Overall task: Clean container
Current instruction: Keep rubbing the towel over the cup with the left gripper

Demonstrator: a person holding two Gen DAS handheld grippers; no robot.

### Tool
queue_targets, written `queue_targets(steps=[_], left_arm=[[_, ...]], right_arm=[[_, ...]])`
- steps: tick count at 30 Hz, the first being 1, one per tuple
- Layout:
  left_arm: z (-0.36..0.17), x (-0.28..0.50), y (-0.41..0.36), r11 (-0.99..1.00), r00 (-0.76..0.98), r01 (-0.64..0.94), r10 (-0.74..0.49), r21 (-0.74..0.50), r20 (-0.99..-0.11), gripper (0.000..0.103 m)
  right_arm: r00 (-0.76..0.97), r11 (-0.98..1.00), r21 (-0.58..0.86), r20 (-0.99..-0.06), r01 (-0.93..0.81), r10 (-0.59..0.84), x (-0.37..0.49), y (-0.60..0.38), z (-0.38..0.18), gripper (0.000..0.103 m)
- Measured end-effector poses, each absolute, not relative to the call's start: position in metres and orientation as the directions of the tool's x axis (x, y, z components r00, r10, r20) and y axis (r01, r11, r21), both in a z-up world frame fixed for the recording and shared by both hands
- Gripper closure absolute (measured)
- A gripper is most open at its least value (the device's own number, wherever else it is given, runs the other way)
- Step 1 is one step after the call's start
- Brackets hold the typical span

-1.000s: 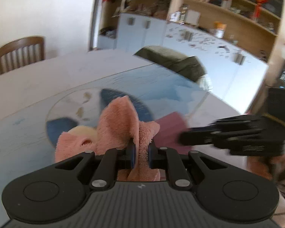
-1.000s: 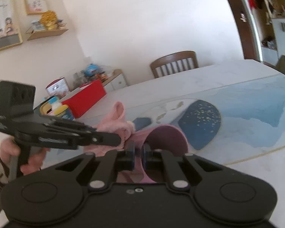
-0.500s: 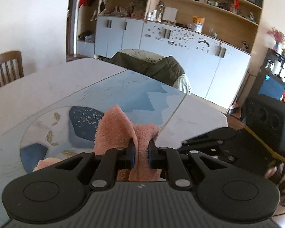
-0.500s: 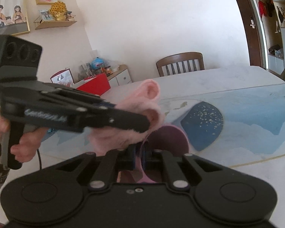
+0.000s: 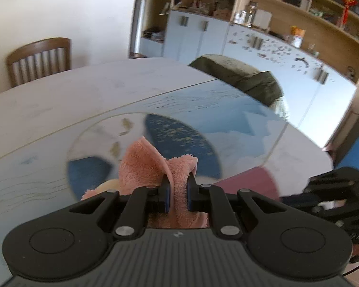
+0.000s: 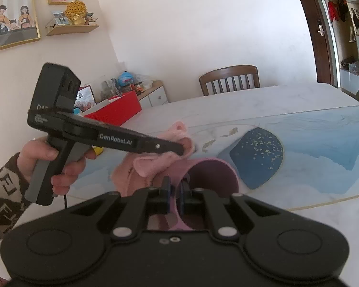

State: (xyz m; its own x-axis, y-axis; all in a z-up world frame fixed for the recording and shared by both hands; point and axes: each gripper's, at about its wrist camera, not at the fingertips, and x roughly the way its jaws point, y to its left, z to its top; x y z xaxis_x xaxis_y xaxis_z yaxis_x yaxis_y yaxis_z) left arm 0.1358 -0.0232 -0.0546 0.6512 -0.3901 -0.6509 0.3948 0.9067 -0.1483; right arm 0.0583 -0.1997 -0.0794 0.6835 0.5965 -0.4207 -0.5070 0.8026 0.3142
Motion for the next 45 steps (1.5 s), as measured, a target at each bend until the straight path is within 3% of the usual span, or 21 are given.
queue_targets(steps=[2, 10, 16, 25, 45], left_arm=[[-0.053, 0.13, -0.015, 0.915, 0.661, 0.378, -0.374, -0.142, -0.65, 0.09], [-0.019, 0.079, -0.024, 0.829, 0.645, 0.529, -0.532, -0.182, -0.549, 0.09], [-0.015, 0.065, -0.065, 0.77, 0.592, 0.623, -0.579, -0.137, -0.56, 0.09], [-0.032, 0.095, -0.061, 0.795, 0.58, 0.571, -0.566, -0.203, -0.585, 0.09], [-0.052, 0.127, -0.021, 0.902, 0.668, 0.405, -0.404, -0.151, -0.625, 0.09]], right_arm=[[0.684, 0.803, 0.311, -0.421, -0.508, 0.596, 0.058, -0.199, -0.079, 0.097], [0.686, 0.806, 0.31, -0.423, -0.505, 0.593, 0.059, -0.199, -0.08, 0.096], [0.688, 0.806, 0.304, -0.421, -0.507, 0.591, 0.057, -0.196, -0.079, 0.097], [0.697, 0.824, 0.289, -0.439, -0.488, 0.567, 0.058, -0.194, -0.079, 0.096], [0.695, 0.822, 0.288, -0.439, -0.491, 0.569, 0.061, -0.19, -0.075, 0.096]])
